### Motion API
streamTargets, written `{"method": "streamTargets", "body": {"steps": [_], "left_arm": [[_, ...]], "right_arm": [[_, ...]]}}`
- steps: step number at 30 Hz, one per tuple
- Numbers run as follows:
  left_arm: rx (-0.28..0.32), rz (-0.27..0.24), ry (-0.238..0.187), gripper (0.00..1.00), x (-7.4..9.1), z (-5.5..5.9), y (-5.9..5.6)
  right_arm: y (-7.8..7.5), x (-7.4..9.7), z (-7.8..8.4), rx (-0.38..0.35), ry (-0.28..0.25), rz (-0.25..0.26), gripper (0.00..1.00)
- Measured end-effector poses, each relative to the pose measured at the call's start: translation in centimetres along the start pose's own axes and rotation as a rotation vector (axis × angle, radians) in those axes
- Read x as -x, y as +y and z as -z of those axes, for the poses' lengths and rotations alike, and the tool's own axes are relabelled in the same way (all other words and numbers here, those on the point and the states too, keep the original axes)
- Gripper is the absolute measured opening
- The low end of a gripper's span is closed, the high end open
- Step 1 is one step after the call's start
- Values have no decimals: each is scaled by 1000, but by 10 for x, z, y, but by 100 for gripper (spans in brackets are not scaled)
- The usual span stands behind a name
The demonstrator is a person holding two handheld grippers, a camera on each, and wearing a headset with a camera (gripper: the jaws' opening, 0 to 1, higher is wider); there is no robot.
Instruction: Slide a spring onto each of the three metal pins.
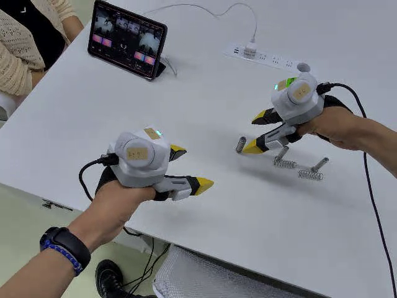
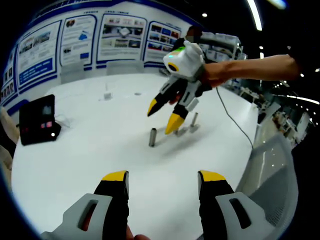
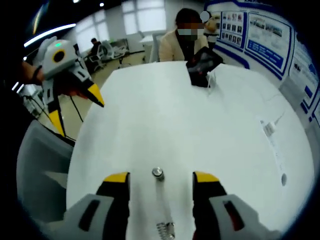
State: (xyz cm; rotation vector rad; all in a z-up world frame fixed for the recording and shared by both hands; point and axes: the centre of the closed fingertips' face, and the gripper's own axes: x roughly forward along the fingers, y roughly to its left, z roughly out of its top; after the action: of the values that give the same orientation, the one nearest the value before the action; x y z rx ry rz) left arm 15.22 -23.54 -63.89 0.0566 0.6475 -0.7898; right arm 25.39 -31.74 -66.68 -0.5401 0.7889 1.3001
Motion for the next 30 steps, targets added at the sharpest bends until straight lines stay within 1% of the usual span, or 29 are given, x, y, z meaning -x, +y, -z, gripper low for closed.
{"method": "streamTargets", "body": {"steps": [1, 4, 11, 14, 16, 21, 25, 28, 30], "left_arm": [[0, 1, -1, 57, 0, 0, 0], [1, 1, -3, 57, -1, -1, -1], [2, 1, -4, 57, -3, -3, -2], [-3, 6, -2, 57, -5, -3, -4], [-7, 9, -1, 57, -6, -4, -5], [-10, 9, -1, 58, -8, -6, -5], [-13, 11, -1, 58, -11, -9, -6], [-18, 13, -2, 58, -13, -13, -6], [-21, 13, -5, 58, -15, -16, -6]], "right_arm": [[0, 2, -1, -18, -17, 4, 52], [0, 5, -2, -50, -47, 14, 52], [1, 13, -1, -107, -91, 40, 55], [3, 17, -2, -144, -127, 49, 58], [5, 20, -2, -159, -142, 52, 58], [9, 27, 2, -180, -165, 80, 59], [14, 33, 6, -204, -185, 91, 60], [19, 38, 11, -214, -190, 103, 62], [20, 44, 14, -223, -203, 120, 63]]}}
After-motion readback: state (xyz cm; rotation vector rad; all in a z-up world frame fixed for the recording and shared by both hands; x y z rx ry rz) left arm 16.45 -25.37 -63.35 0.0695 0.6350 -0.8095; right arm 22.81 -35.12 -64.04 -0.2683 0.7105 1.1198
